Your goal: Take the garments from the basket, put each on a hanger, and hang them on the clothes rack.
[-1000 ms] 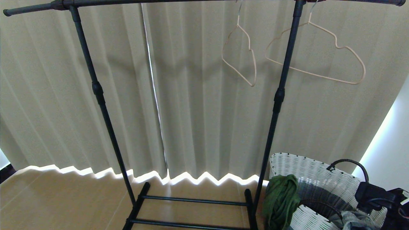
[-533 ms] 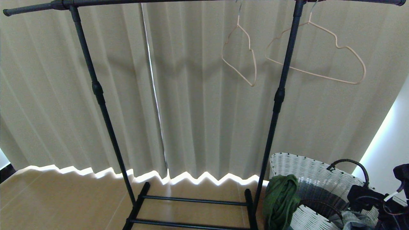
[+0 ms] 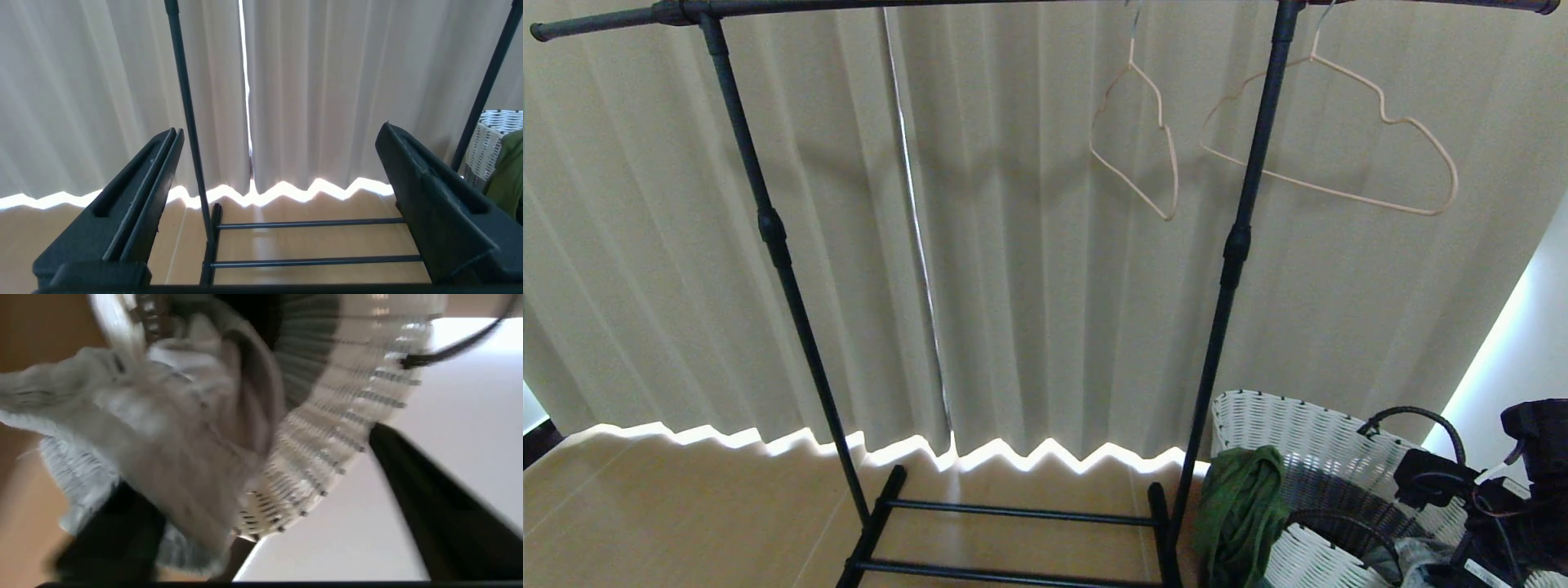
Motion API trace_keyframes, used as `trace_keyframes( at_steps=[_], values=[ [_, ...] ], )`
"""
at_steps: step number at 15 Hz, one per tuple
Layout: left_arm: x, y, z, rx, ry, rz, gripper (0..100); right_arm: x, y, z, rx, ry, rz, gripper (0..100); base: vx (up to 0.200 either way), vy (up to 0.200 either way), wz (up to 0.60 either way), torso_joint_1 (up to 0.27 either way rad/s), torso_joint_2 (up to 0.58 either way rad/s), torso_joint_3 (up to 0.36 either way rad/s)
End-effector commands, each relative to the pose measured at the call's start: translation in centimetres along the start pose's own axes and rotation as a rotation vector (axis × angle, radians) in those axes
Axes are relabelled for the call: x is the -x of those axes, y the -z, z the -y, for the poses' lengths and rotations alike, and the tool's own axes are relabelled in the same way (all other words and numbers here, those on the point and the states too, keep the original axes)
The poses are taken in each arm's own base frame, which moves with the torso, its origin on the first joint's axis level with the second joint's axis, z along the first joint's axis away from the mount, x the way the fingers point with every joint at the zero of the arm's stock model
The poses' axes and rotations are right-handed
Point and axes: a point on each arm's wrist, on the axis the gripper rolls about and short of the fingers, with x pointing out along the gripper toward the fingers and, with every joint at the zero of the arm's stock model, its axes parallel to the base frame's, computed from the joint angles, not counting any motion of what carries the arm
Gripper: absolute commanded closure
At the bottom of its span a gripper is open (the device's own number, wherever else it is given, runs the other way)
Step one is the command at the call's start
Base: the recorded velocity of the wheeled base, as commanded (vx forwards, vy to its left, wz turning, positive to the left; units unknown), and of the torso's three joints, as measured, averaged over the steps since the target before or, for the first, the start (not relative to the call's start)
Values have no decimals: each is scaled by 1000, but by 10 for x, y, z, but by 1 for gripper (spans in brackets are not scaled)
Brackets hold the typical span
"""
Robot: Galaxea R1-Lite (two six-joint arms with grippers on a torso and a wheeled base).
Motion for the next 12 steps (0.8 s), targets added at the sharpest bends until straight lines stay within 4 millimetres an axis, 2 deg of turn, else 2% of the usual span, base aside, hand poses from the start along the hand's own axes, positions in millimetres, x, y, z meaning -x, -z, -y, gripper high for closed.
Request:
trace_keyframes(
  at_steps=[1, 2, 4, 7, 12],
  values=[
    [0, 0, 0, 0, 0, 0, 0, -7, 0, -2, 3, -26, -17, 100, 0, 0, 0, 0, 0, 0],
    [0, 0, 0, 0, 0, 0, 0, -5, 1, -2, 3, -23, -14, 100, 0, 0, 0, 0, 0, 0],
    [0, 0, 0, 0, 0, 0, 0, 15, 3, -1, -8, 36, 37, 100, 0, 0, 0, 0, 0, 0],
    [0, 0, 0, 0, 0, 0, 0, 50, 8, -2, -105, 141, 135, 100, 0, 0, 0, 0, 0, 0],
    [0, 0, 0, -5, 2, 0, 0, 113, 20, -10, -327, 254, 424, 100, 0, 0, 0, 0, 0, 0]
  ],
)
